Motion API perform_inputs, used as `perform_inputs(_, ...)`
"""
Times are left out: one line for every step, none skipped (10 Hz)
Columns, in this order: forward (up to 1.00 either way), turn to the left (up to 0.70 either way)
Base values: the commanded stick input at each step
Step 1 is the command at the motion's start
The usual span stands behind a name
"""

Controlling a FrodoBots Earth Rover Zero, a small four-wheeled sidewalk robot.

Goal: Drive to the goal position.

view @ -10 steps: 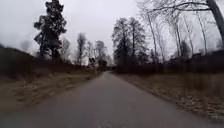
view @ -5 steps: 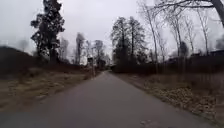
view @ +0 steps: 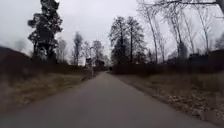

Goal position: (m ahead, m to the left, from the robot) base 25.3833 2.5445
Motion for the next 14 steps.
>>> perform_inputs(1.00,0.34)
perform_inputs(1.00,0.03)
perform_inputs(1.00,0.01)
perform_inputs(1.00,0.00)
perform_inputs(1.00,0.00)
perform_inputs(1.00,0.00)
perform_inputs(1.00,0.01)
perform_inputs(1.00,0.05)
perform_inputs(1.00,0.06)
perform_inputs(1.00,0.06)
perform_inputs(1.00,0.07)
perform_inputs(1.00,0.06)
perform_inputs(1.00,0.07)
perform_inputs(1.00,0.07)
